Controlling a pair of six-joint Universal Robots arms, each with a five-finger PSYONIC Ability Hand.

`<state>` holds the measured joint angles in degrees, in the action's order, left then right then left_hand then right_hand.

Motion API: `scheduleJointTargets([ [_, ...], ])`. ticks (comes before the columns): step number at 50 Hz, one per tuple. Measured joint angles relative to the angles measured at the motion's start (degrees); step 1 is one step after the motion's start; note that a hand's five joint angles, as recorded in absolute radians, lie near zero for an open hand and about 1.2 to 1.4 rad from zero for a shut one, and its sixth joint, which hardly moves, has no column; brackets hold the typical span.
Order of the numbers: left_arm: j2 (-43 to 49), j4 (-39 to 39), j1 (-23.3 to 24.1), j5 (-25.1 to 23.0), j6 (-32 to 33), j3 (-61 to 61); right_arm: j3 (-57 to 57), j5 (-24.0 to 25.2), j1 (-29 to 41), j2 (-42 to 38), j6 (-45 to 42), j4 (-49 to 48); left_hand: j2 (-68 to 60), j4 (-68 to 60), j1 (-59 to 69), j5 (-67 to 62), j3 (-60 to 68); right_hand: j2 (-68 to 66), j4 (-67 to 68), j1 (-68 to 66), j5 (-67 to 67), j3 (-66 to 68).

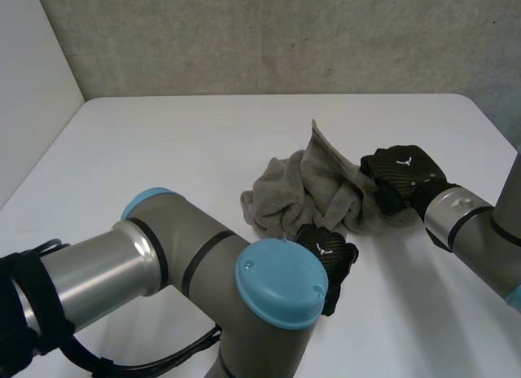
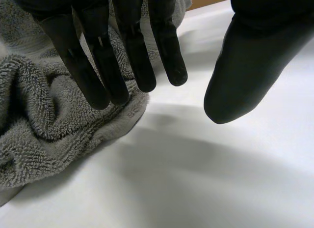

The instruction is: Fold the towel.

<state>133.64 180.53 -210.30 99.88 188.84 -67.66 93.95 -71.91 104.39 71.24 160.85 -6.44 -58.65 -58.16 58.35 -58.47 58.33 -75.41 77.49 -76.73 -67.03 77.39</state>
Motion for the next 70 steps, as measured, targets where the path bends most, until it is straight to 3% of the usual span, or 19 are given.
scheduleJointTargets([
  [1,-0.41,0.17,-0.18,-0.51,-0.19,-0.46,-0.46,-0.09,0.06,-0.14,-0.16,0.43,4.16,4.30,-4.12,3.71,-4.33,-0.06,0.00,-0.02,-0.06,0.00],
  [4,-4.51,2.42,-1.96,-5.54,-2.10,-4.84,-4.13,-0.74,0.54,-1.23,-1.43,4.30,31.08,31.67,-31.67,31.81,-31.50,-0.10,0.00,-0.03,-0.06,0.00],
  [8,-8.75,4.65,-3.98,-10.52,-4.01,-9.35,-8.01,-1.46,0.84,-2.21,-2.70,8.06,37.26,36.65,-36.77,38.91,-37.88,-0.10,0.00,-0.03,-0.06,0.00],
  [22,-10.30,5.42,-8.01,-11.84,-4.51,-11.81,-9.09,-1.75,0.71,-1.07,-3.13,9.63,36.97,36.51,-36.56,37.52,-37.19,-0.10,0.00,-0.03,-0.06,0.01],
  [26,-10.10,5.38,-9.01,-11.62,-4.31,-11.69,-8.88,-1.67,0.67,-0.50,-3.09,9.50,24.59,23.76,-24.16,24.14,-24.15,-0.10,0.00,-0.03,-0.06,0.01],
  [30,-10.01,5.29,-9.77,-11.56,-3.73,-11.55,-8.80,-1.63,0.68,-0.14,-3.08,9.44,21.36,20.87,-21.09,21.11,-21.02,-0.10,0.00,-0.03,-0.06,0.00],
  [37,-9.57,5.46,-10.46,-11.66,0.39,-10.63,-8.60,-1.58,0.72,-0.03,-3.13,9.37,22.99,22.18,-22.39,22.79,-22.57,-0.10,0.00,-0.03,-0.06,0.01],
  [44,-7.85,6.10,-10.76,-12.11,7.04,-8.45,-8.38,-1.58,0.78,-0.12,-3.18,9.28,36.70,36.61,-36.65,38.33,-37.53,-0.10,0.00,-0.03,-0.06,0.01],
  [49,-6.41,8.00,-11.75,-11.82,9.28,-5.97,-8.19,-1.64,0.78,-0.13,-3.18,9.11,38.54,37.10,-37.53,39.99,-38.66,-0.10,0.00,-0.03,-0.06,0.01],
  [63,-0.63,14.21,-18.44,-4.48,6.21,1.98,-7.76,-1.65,0.77,-0.27,-3.18,8.82,37.30,36.50,-37.07,37.14,-37.12,-0.10,0.00,-0.03,-0.06,0.01],
  [70,2.71,13.75,-19.40,-4.26,5.59,4.86,-7.67,-1.66,0.81,-0.50,-3.22,8.75,33.00,32.59,-32.76,32.40,-32.78,-0.10,0.00,-0.03,-0.06,0.01],
])
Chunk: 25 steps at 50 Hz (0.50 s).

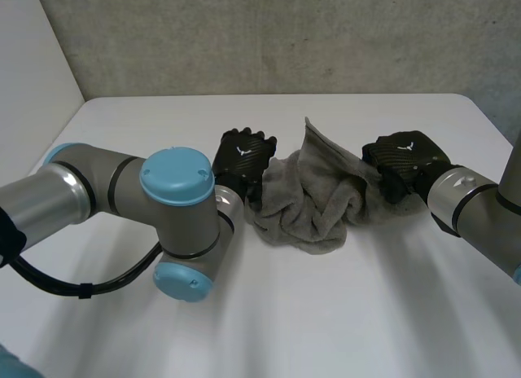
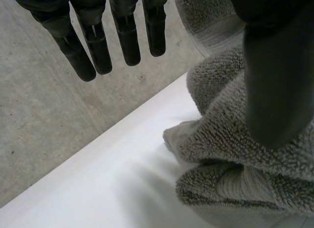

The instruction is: Fold the towel.

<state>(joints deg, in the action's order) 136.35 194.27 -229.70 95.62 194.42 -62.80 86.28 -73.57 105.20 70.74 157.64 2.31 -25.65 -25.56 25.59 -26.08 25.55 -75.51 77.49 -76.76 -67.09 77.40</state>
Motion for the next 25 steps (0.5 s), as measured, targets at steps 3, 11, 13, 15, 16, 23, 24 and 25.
scheduleJointTargets([
  [3,0.99,-0.24,-0.03,-0.53,-0.01,0.67,0.02,0.00,0.00,-0.15,-0.03,-0.03,-1.17,-1.30,1.25,-1.25,1.40,0.00,0.00,0.00,0.00,0.00],
  [11,3.67,-1.87,0.11,-3.41,-0.02,2.49,-0.06,-0.06,-0.08,-0.51,-0.13,-0.12,-9.96,-9.85,9.82,-9.70,10.11,0.00,0.00,0.00,0.00,0.00],
  [13,4.28,-2.45,0.12,-4.00,-0.04,2.85,-0.10,-0.08,-0.11,-0.55,-0.14,-0.14,-12.50,-12.61,12.45,-12.20,12.70,0.00,0.00,0.00,0.00,0.00],
  [15,4.92,-3.11,0.13,-4.68,-0.06,3.27,-0.14,-0.09,-0.14,-0.63,-0.14,-0.16,-15.96,-16.19,16.02,-15.57,16.12,0.00,0.00,0.00,0.00,0.00],
  [16,5.08,-3.26,0.13,-4.83,-0.07,3.34,-0.15,-0.09,-0.14,-0.65,-0.14,-0.16,-16.70,-16.78,16.80,-16.14,16.86,0.00,0.00,0.00,0.00,0.00],
  [23,6.05,-3.96,0.19,-5.73,-0.10,3.58,-0.37,-0.09,-0.17,-1.16,-0.14,-0.17,-23.92,-23.98,23.96,-23.42,24.00,0.00,0.00,0.00,0.00,0.00],
  [24,6.08,-3.99,0.20,-5.78,-0.09,3.56,-0.39,-0.09,-0.17,-1.22,-0.14,-0.17,-24.33,-24.36,24.25,-23.86,24.40,0.00,0.00,0.00,0.00,0.00],
  [25,6.07,-4.00,0.22,-5.87,-0.08,3.52,-0.40,-0.09,-0.17,-1.25,-0.14,-0.16,-31.05,-31.33,31.85,-30.67,31.38,0.00,0.00,0.00,0.00,0.00],
])
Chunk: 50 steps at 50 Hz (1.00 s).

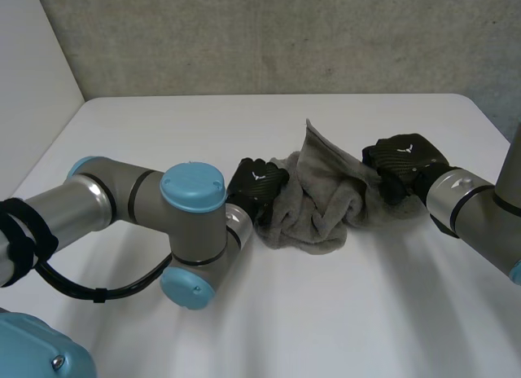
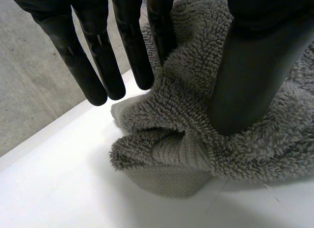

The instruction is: Fold the towel.

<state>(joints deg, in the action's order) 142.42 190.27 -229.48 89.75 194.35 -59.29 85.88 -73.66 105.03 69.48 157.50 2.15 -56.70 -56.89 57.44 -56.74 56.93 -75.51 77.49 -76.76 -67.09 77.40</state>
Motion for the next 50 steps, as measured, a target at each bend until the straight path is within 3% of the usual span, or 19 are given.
scheduleJointTargets([
  [4,-0.24,0.00,0.07,-0.19,0.04,-0.09,-0.02,0.00,0.03,-0.01,0.00,0.03,-25.58,-26.55,23.53,-25.08,26.35,0.00,0.00,0.00,0.00,0.00],
  [6,-0.92,0.00,0.11,-0.10,0.06,-0.20,-0.02,0.00,0.04,0.06,0.04,0.03,-27.81,-29.79,24.99,-27.79,30.57,0.00,0.00,0.00,0.00,0.00],
  [16,-13.34,0.40,-0.98,2.14,-0.08,-3.82,0.52,1.84,0.06,5.16,1.83,-0.65,-28.03,-29.93,24.99,-27.80,31.30,0.00,0.00,0.00,0.00,0.00],
  [24,-29.39,0.51,-3.57,2.83,-0.21,-11.41,1.08,7.65,-2.46,12.81,10.33,-0.54,-28.58,-29.94,24.99,-27.80,31.33,0.00,0.00,0.00,0.00,0.00],
  [31,-39.26,0.36,-3.21,2.17,-0.11,-18.41,0.92,13.82,-5.83,14.81,14.80,1.68,-28.59,-29.94,24.99,-28.05,31.37,0.00,0.00,0.00,0.00,0.00],
  [37,-42.85,0.12,0.44,0.77,-0.24,-26.21,1.29,18.55,-10.66,13.08,10.58,9.28,-28.59,-29.94,25.00,-28.05,31.45,0.00,0.00,0.00,0.00,0.00],
  [39,-42.45,-0.12,2.74,0.34,-0.21,-29.25,1.71,19.13,-11.85,11.38,5.46,13.14,-28.59,-29.94,25.00,-28.05,31.48,0.07,-0.07,0.08,0.00,-0.07],
  [42,-41.22,-0.66,5.28,0.09,-0.10,-32.08,2.20,18.96,-12.65,9.35,-2.26,18.25,-28.58,-29.90,24.99,-28.04,31.29,15.09,-15.92,16.64,16.21,-15.95],
  [43,-40.57,-1.08,6.31,0.04,-0.02,-33.11,2.35,18.60,-12.84,8.64,-5.63,20.42,-27.71,-29.38,24.30,-27.63,30.21,29.77,-30.28,30.35,30.22,-30.24],
  [44,-39.99,-1.75,7.13,0.02,0.06,-33.84,2.38,18.08,-12.92,8.21,-8.13,21.95,-20.00,-20.16,17.83,-20.54,20.82,39.79,-40.06,40.24,41.96,-40.02],
  [46,-39.41,-2.79,7.92,0.04,0.16,-34.51,2.33,17.16,-12.97,7.76,-11.06,23.64,-8.82,-8.08,7.41,-8.70,9.11,54.37,-54.92,54.76,57.40,-54.73],
  [50,-38.96,-6.09,8.62,0.30,0.32,-34.89,2.02,14.93,-12.79,7.90,-14.20,24.07,20.67,21.43,-21.67,21.43,-21.29,60.93,-62.84,62.87,63.70,-62.92],
])
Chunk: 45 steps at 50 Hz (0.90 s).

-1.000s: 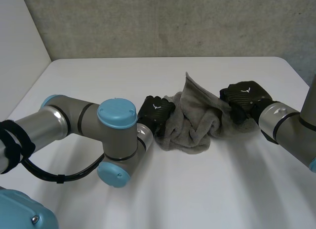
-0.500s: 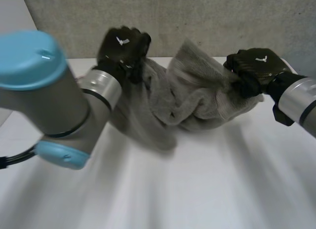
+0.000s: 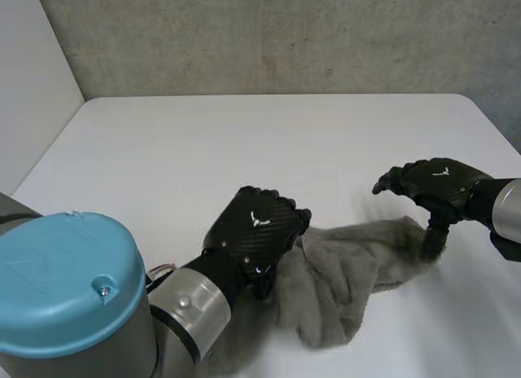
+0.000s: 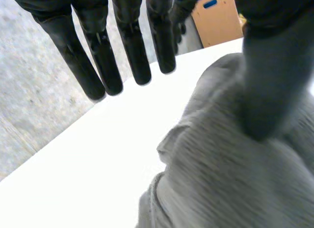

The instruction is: Fold the towel.

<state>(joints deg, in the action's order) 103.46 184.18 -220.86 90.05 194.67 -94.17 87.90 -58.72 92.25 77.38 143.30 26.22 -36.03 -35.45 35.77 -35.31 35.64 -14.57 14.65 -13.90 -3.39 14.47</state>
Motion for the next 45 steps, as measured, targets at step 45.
scheduleJointTargets([
  [45,3.06,-13.11,-14.33,-14.78,-17.35,-4.89,-17.81,-12.63,19.94,-23.72,-9.31,-2.16,2.07,1.14,-1.70,0.98,-1.42,-20.14,19.98,-21.10,-21.55,20.11],
])
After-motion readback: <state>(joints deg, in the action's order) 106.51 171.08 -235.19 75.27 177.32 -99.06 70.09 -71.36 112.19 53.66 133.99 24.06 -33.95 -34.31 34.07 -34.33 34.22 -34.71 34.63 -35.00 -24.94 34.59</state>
